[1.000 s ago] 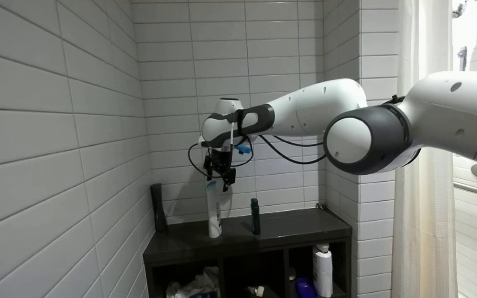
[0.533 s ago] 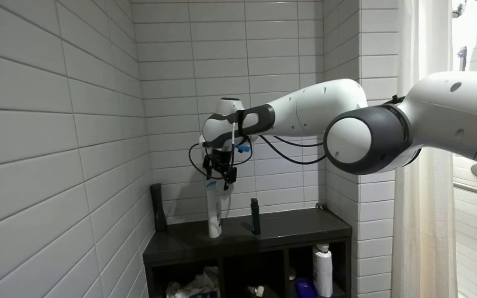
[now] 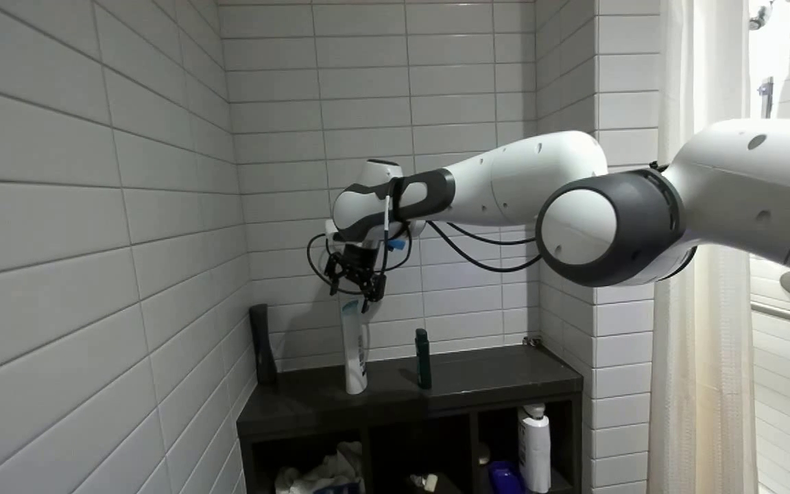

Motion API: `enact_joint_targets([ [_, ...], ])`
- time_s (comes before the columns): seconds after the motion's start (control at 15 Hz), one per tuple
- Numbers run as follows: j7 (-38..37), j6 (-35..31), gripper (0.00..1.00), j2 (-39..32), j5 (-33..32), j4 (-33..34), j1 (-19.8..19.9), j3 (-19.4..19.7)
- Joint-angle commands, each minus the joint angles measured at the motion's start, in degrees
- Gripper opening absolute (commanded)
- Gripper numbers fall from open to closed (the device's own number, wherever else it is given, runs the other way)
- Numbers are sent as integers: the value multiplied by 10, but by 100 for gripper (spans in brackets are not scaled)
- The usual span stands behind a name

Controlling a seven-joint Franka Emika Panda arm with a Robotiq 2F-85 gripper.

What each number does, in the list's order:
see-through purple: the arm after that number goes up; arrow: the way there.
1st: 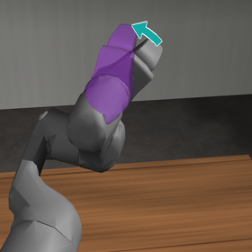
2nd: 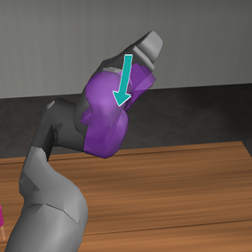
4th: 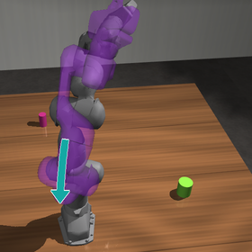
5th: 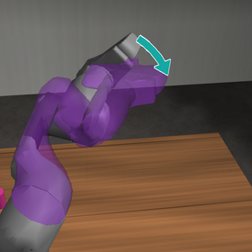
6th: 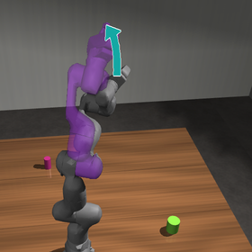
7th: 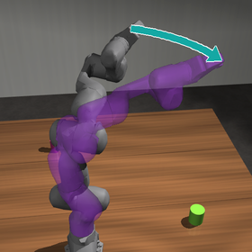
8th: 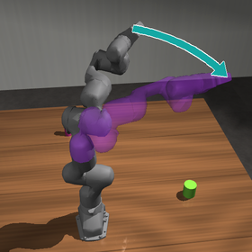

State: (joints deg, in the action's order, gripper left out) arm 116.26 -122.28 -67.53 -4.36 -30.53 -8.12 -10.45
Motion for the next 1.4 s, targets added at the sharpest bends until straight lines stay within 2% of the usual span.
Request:
enact_joint_targets([
  [0.0, 41, 9, 100, 1, 21, 3, 10, -28],
  [0.4, 28, 56, 100, 0, 35, 3, 14, -35],
  [0.8, -5, 91, 100, -2, 20, 6, 8, -13],
  [1.33, -24, 102, 100, -2, -5, 7, 1, 21],
])
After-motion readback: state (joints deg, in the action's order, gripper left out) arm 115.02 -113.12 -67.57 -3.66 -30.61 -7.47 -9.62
